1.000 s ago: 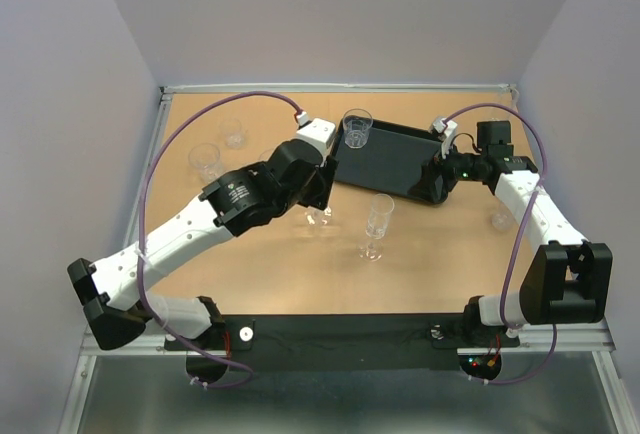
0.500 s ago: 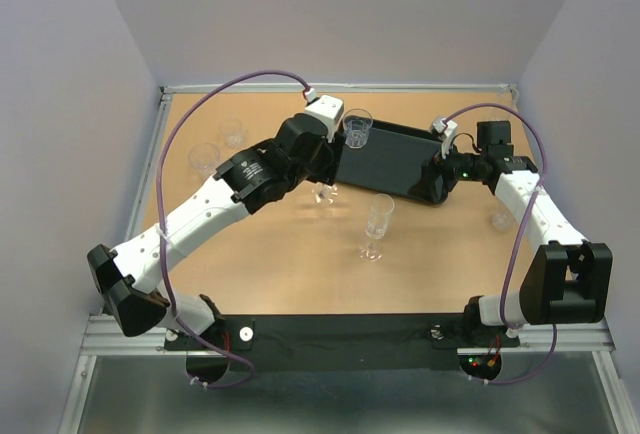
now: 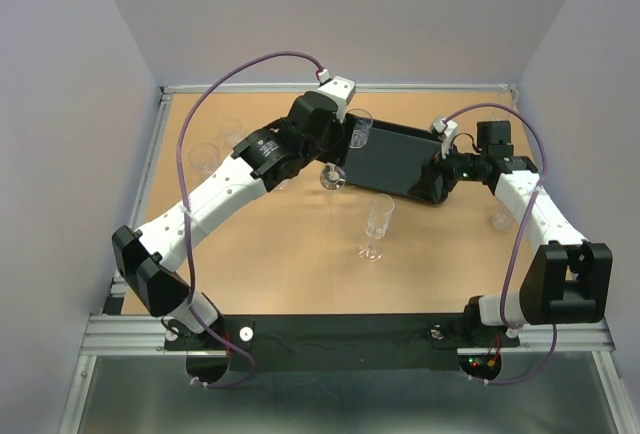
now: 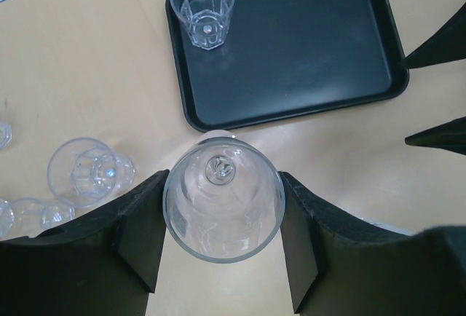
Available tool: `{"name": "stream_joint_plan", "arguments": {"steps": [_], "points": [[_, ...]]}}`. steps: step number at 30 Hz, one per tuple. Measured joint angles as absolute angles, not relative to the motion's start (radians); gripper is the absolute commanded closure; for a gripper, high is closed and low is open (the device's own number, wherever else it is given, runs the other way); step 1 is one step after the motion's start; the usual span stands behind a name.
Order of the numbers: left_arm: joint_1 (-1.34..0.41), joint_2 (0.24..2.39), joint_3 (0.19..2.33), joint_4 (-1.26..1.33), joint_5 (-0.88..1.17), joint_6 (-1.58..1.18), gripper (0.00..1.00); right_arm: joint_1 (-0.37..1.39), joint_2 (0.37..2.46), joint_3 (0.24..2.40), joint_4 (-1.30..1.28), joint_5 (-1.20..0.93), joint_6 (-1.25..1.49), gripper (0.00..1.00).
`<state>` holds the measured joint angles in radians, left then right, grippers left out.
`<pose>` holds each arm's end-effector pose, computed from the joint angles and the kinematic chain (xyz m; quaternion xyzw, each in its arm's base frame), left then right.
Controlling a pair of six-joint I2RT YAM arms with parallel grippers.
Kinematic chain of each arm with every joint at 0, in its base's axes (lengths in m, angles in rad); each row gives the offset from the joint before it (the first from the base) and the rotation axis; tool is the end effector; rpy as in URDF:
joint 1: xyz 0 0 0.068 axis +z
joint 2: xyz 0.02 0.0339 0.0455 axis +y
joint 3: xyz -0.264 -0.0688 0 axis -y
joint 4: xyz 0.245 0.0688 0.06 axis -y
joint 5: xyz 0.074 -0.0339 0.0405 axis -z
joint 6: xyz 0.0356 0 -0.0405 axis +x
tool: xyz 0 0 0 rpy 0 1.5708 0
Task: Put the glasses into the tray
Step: Place the glass into the tray
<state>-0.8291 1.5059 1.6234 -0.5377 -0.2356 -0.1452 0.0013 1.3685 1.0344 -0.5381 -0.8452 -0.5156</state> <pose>0.2347 -0.2438 0.4209 0.2192 0.8064 -0.1658 0.5236 0.2808 0.0270 0.2737 -0.3547 0.7926 0.2933 0.3999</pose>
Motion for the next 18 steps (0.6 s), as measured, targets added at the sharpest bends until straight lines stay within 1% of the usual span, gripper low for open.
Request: {"name": "stream_joint_plan", "arguments": {"steps": [18], "points": [[-0.756,1.671,1.761,-0.509,-0.163,-0.102,0.71,0.001,1.369,1.034,-0.538,-0.839,-0.516,0.01]]}}
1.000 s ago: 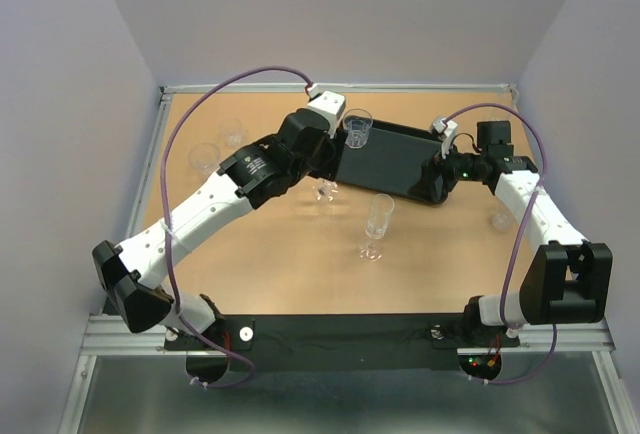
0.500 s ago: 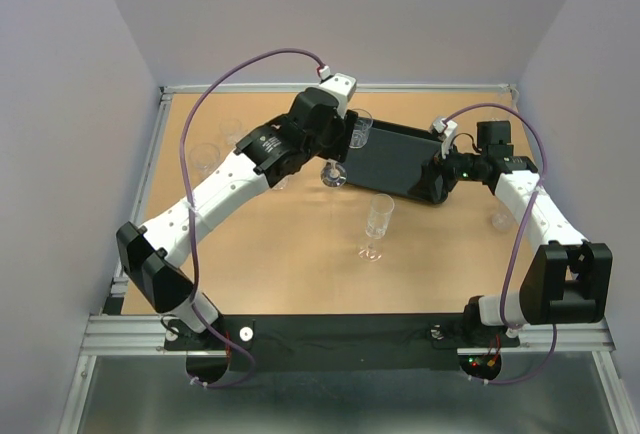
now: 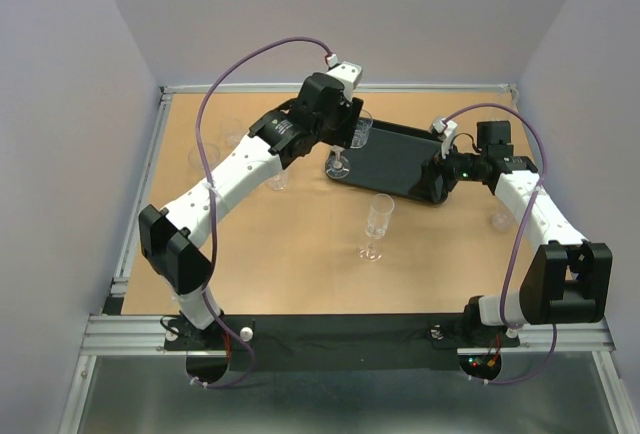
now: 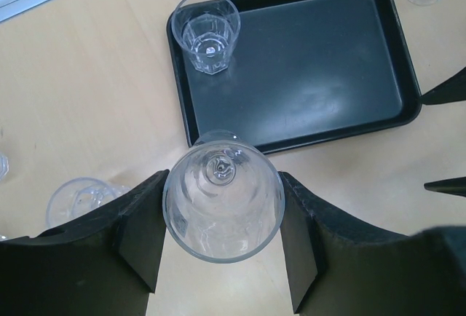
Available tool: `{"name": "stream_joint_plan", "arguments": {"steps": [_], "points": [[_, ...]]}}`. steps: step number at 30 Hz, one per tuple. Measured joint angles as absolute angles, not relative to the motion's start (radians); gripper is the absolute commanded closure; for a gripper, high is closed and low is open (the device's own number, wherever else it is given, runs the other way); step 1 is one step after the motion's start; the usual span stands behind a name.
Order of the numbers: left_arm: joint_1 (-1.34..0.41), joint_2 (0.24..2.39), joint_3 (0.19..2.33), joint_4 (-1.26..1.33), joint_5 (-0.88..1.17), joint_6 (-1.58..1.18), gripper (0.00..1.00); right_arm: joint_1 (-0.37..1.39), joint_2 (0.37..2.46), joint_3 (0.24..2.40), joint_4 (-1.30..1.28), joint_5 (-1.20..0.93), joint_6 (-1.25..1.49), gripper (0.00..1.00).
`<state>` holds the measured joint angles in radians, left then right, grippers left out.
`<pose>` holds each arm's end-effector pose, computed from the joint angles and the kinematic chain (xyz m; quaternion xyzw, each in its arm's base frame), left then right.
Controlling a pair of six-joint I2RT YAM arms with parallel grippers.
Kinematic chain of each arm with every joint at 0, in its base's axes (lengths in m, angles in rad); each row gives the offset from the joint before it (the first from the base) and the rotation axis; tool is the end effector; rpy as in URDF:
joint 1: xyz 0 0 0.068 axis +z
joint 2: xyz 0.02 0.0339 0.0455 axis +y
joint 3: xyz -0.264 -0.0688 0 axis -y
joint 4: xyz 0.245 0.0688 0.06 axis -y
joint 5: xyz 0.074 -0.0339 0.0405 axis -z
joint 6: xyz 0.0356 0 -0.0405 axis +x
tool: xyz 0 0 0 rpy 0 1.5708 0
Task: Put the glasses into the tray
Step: Place the glass into the tray
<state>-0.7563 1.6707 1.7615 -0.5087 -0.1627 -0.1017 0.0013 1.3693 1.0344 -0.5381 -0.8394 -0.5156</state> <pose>0.2837 -0.2597 0.4139 0.2267 0.8055 -0.1640 0.5224 0.2811 0.0269 0.2734 -0.3540 0.7941 0.2909 0.3993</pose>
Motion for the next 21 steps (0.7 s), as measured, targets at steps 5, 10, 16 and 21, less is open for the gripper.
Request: {"name": "stream_joint_plan", "arguments": {"steps": [5,10,16,21], "points": [[-0.744,1.726,1.818,-0.507,-0.145,-0.093,0.71,0.001,1.369,1.034,-0.538,-0.837,-0.516,0.01],[-0.735,1.771,1.865,-0.506,-0.131,-0.088,0.71,0.001,1.369,1.034,-0.538,-0.833,-0.516,0.01],[-0.723,1.811,1.906,-0.505,-0.111,-0.084,0.71,0.001,1.369,1.034,-0.538,-0.83,-0.516,0.01],[-0.715,1.838,1.941,-0.505,-0.099,-0.082,0.71,0.001,1.369,1.034,-0.538,-0.826,-0.516,0.01]]}}
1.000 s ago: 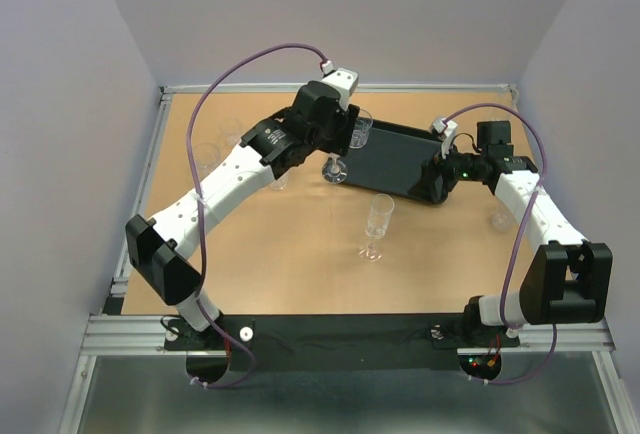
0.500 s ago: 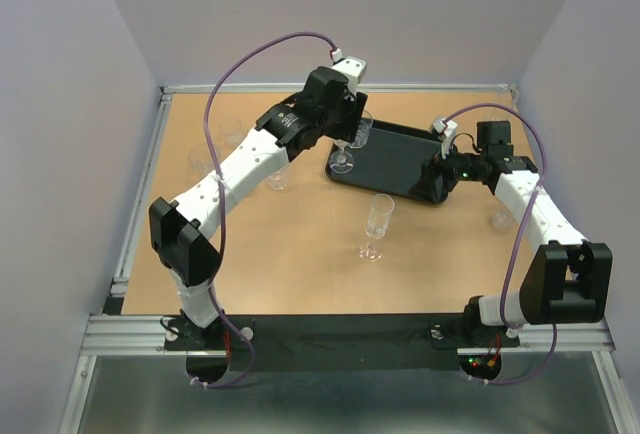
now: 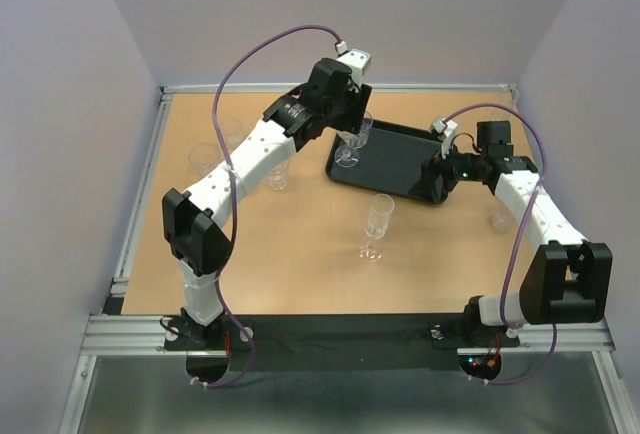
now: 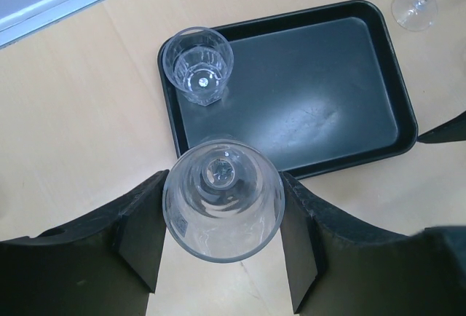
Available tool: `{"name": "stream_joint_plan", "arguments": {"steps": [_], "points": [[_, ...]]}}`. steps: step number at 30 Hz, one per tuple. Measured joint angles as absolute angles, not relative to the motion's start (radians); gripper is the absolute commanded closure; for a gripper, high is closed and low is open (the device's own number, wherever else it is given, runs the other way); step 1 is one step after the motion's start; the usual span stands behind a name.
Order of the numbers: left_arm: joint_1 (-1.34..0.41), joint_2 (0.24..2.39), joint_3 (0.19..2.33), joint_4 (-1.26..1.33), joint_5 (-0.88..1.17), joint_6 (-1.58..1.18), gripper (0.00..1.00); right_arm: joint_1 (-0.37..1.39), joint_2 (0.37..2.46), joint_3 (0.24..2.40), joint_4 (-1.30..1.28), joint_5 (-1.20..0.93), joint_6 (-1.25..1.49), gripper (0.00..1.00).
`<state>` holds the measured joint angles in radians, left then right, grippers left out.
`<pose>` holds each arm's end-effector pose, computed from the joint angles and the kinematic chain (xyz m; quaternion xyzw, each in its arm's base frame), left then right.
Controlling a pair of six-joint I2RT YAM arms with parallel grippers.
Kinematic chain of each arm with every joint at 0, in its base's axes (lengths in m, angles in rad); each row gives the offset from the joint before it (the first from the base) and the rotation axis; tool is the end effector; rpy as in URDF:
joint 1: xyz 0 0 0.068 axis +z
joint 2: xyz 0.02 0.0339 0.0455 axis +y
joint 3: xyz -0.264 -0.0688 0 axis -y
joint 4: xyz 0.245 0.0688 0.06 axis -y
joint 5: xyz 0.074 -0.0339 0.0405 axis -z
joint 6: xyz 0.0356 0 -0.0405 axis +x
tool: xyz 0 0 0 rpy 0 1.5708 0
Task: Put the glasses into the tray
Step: Place the glass into the tray
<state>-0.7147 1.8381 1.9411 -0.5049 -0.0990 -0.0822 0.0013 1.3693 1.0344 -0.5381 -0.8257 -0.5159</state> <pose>0.3255 -0.2778 0.4102 0.2331 0.8002 -0.1758 0.5239 0.2813 0.0265 0.2731 -0.3527 0.7971 0.2850 0.3988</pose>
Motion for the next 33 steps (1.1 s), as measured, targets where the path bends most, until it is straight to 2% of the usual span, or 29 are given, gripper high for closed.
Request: {"name": "stream_joint_plan", "arguments": {"steps": [33], "points": [[-0.642,2.15,2.178,-0.506,-0.034,-0.069,0.71,0.001,1.369,1.034,-0.538,-0.819,-0.516,0.01]]}}
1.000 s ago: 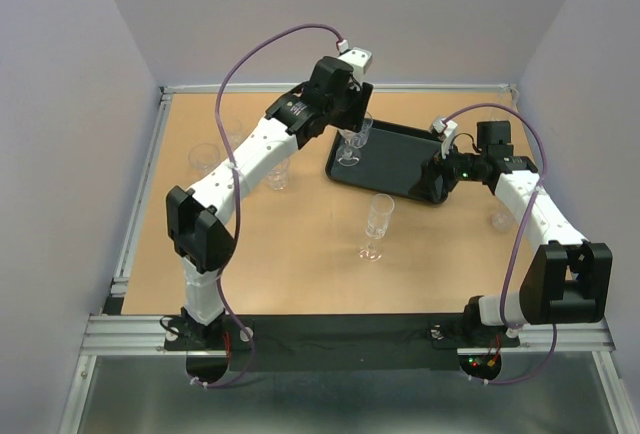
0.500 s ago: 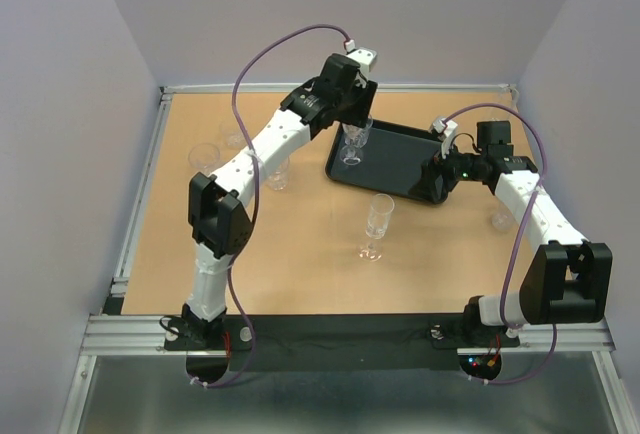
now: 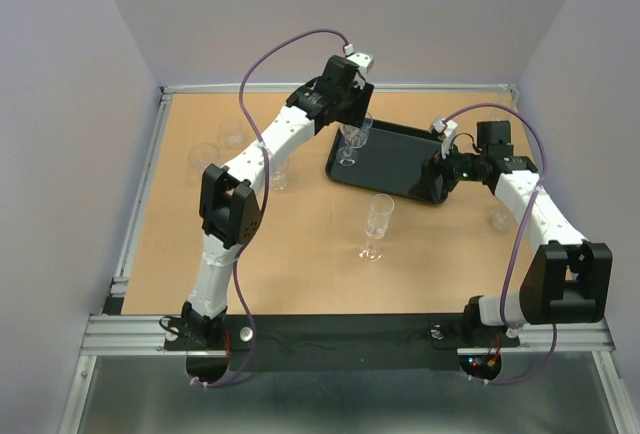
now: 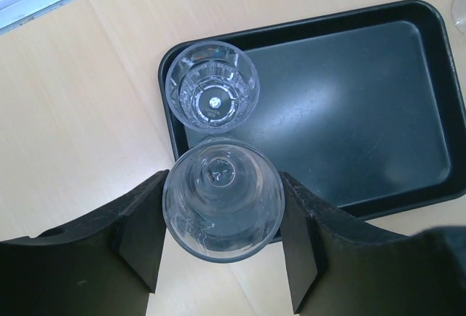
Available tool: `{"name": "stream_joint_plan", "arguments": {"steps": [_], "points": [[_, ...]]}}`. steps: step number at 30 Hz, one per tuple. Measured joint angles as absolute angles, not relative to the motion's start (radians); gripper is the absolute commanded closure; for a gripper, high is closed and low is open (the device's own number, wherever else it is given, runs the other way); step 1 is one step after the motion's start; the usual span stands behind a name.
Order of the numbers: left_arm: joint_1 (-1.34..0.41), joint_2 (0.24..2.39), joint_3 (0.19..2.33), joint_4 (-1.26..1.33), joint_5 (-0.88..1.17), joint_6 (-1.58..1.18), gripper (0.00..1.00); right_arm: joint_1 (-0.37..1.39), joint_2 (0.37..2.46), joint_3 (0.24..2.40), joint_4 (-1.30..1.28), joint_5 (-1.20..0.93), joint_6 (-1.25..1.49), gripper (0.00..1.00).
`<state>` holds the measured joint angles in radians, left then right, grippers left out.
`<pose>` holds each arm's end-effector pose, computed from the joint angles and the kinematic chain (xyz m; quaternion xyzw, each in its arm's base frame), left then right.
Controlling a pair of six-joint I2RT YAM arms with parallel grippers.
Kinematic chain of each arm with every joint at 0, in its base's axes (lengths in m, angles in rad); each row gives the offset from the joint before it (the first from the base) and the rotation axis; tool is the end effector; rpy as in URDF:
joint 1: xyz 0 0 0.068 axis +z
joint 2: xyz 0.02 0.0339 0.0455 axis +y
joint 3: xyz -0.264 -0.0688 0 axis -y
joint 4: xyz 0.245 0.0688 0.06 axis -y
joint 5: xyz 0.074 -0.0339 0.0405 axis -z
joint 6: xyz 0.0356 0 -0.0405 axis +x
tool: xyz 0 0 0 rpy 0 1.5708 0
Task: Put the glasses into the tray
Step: Place the glass into the tray
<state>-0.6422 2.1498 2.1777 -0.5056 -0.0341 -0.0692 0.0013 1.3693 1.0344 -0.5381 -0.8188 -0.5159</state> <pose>0.4051 -0.3015 0.3509 0.2329 0.8219 -0.1673 0.4922 0.2814 0.0264 0.2730 -0.3520 0.7986 0.2820 0.3985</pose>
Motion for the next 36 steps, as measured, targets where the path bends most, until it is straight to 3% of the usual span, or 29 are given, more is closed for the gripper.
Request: {"name": "stream_joint_plan", "arguments": {"steps": [7,13,15,23,28,32,36], "points": [[-0.639,2.17,2.191,-0.499,-0.034,-0.065,0.66,0.001,1.369,1.034,-0.538,-0.819,-0.516,0.01],[-0.639,2.177,2.196,-0.496,-0.034,-0.063,0.5,0.001,1.369,1.034,-0.538,-0.819,-0.516,0.01],[-0.639,2.177,2.196,-0.496,-0.034,-0.063,0.4,0.001,1.369,1.034,-0.538,-0.819,-0.516,0.01],[-0.639,2.177,2.196,-0.493,-0.033,-0.063,0.2,0.001,1.369,1.034,-0.538,-0.819,-0.516,0.01],[-0.639,2.177,2.209,-0.482,-0.029,-0.063,0.14,0.001,1.369,1.034,-0.538,-0.819,-0.516,0.01],[-0.639,2.175,2.213,-0.47,-0.025,-0.064,0.01,0.001,1.369,1.034,-0.538,-0.819,-0.516,0.01],[-0.639,2.17,2.213,-0.469,-0.018,-0.067,0.01,0.001,1.369,1.034,-0.538,-0.819,-0.516,0.01]]}}
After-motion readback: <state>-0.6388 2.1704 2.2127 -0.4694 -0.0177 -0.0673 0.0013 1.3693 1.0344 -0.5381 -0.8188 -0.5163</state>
